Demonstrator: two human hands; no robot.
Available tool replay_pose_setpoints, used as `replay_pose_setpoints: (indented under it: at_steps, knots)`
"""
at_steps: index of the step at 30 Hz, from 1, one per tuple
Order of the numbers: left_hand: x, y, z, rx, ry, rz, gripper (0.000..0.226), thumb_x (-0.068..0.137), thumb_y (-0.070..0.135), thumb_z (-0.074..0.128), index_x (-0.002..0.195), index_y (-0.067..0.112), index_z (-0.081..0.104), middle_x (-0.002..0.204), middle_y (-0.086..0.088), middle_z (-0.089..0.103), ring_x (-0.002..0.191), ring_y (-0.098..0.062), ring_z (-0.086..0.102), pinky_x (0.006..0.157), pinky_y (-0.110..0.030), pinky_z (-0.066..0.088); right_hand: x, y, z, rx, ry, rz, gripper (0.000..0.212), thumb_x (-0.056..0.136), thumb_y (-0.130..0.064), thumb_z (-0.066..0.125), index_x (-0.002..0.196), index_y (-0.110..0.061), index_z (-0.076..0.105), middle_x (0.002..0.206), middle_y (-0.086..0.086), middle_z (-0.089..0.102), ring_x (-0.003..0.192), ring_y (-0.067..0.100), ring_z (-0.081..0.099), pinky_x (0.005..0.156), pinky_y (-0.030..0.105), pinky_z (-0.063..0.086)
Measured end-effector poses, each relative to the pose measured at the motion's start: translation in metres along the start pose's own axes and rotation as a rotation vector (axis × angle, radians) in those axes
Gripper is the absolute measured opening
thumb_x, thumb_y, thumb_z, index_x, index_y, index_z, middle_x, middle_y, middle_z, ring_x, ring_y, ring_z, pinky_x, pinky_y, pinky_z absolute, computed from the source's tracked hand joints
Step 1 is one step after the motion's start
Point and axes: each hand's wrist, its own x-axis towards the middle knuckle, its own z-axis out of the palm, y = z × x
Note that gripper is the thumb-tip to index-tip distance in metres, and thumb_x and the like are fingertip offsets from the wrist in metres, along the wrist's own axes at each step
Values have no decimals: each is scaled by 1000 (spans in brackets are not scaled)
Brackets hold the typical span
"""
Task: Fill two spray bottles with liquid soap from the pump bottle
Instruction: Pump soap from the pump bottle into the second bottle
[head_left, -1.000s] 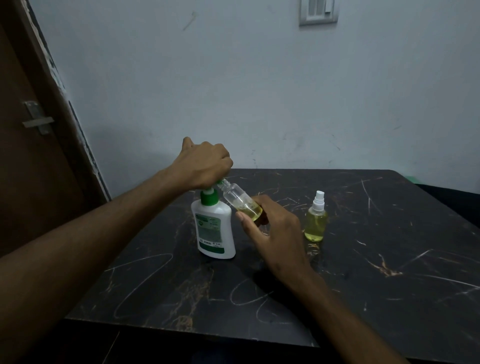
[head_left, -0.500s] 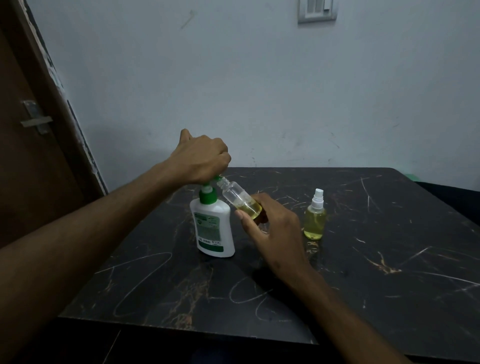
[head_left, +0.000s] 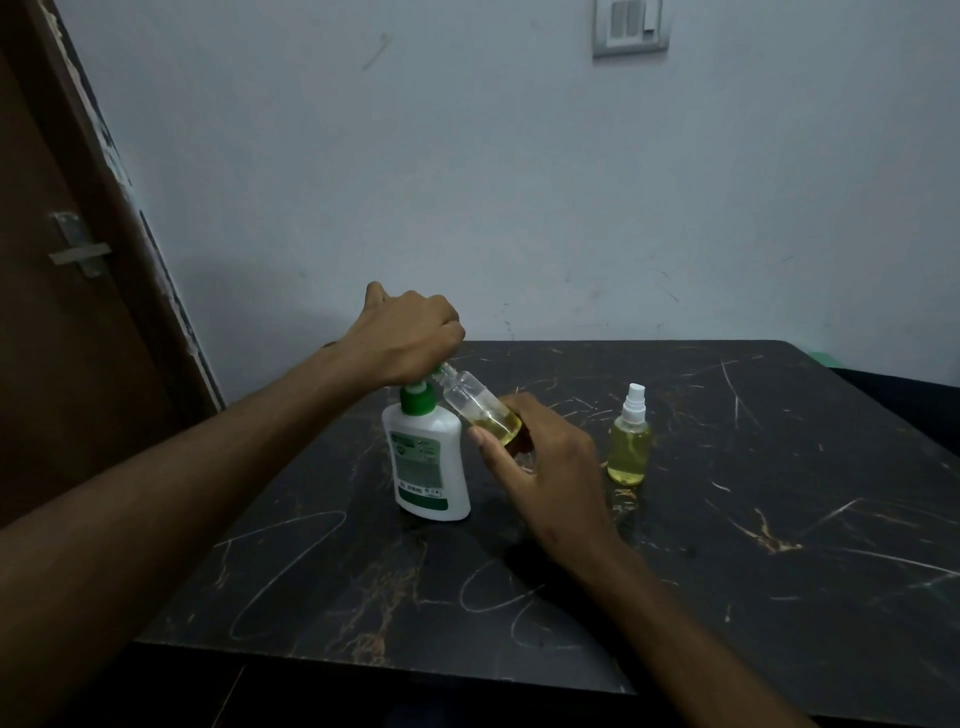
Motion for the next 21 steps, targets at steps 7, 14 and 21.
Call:
replay_pose_setpoints:
  at_steps: [7, 14, 21]
  knots:
    - [4, -6, -4, 17, 23, 1, 58, 91, 35, 24, 100, 8, 74, 107, -7, 71, 92, -26, 66, 86, -45, 26, 0, -1, -1, 2, 1, -3, 21, 100, -46, 61, 111, -28, 63, 91, -17, 61, 84, -1, 59, 70, 18, 48]
    - [-1, -1, -4, -16, 2, -22, 60, 89, 38, 22, 98, 10, 74, 106, -4, 71, 92, -24, 65, 88, -45, 25, 0, -1, 0, 6, -13, -6, 23, 100, -47, 60, 113, -28, 63, 94, -17, 62, 86, 0, 60, 73, 21, 51]
    - [0, 1, -2, 46, -23, 1, 42, 106, 24, 35, 99, 10, 74, 110, -5, 70, 96, -25, 64, 96, -50, 31, 1, 0, 0, -6, -3, -10, 21, 100, -44, 62, 111, -26, 63, 92, -16, 62, 83, 0, 58, 70, 17, 46]
